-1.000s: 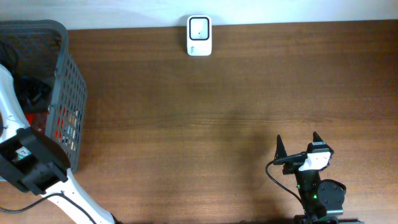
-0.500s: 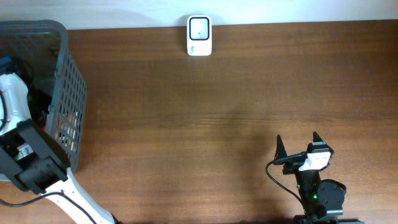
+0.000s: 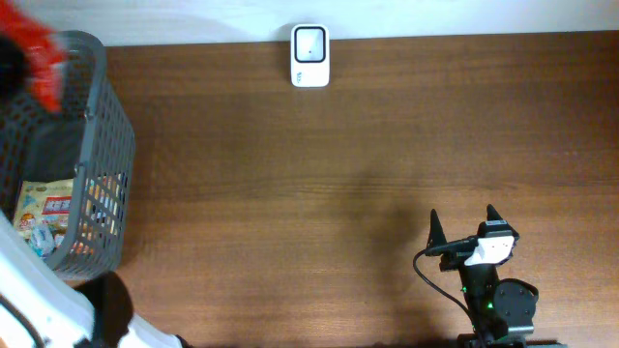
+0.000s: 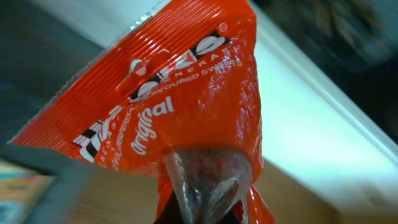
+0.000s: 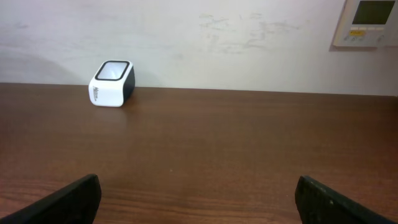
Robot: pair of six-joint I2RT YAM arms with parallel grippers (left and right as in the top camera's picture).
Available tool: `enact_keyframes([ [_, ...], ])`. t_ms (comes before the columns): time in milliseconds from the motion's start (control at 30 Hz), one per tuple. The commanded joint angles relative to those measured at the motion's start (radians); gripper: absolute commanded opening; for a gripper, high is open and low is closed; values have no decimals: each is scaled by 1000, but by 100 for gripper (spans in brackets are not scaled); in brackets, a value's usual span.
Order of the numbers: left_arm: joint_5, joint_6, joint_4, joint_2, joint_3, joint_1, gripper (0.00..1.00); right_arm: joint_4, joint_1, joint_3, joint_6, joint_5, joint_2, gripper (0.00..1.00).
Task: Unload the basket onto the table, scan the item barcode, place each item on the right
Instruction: 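Grasp the red Hacks candy bag in the basket with the left gripper, then carry the red bag to the table center and release it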
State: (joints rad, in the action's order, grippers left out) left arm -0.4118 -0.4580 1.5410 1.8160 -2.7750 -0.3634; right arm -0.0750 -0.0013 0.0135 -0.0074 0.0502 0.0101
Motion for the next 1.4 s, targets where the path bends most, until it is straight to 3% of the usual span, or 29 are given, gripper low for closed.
enact_keyframes([
  [0,-5,80,32,12,17,319,0,-1,-6,-8,0,2,-7,98],
  [133,338,115,10,126,159,725,0,-1,-6,-8,0,2,-7,98],
  [233,520,115,-73,267,275,905,0,-1,-6,-8,0,2,-7,99],
  [467,588,115,-294,628,342,1024,1,-1,-6,-8,0,2,-7,98],
  [567,499,115,-326,658,342,1030,18,-1,-6,-8,0,2,-7,99],
  [600,478,115,-333,658,342,1031,38,-1,-6,-8,0,2,-7,99],
  [733,479,115,-312,650,311,1027,41,-1,-6,-8,0,2,-7,99],
  [900,503,115,-141,538,33,913,45,-1,-6,-8,0,2,-7,98],
  [1000,545,115,4,413,-159,747,56,-1,-6,-8,0,2,-7,99],
  [1033,571,115,57,357,-208,656,68,-1,-6,-8,0,2,-7,98],
  [1067,570,115,95,309,-230,571,77,-1,-6,-8,0,2,-7,98],
  [1133,570,115,148,236,-237,423,82,-1,-6,-8,0,2,-7,98],
  [1167,566,116,147,205,-237,338,95,-1,-6,-8,0,2,-7,99],
  [1267,555,115,147,156,-237,118,99,-1,-6,-8,0,2,-7,98],
  [1367,502,115,147,156,-204,-3,99,-1,-6,-8,0,2,-7,98],
])
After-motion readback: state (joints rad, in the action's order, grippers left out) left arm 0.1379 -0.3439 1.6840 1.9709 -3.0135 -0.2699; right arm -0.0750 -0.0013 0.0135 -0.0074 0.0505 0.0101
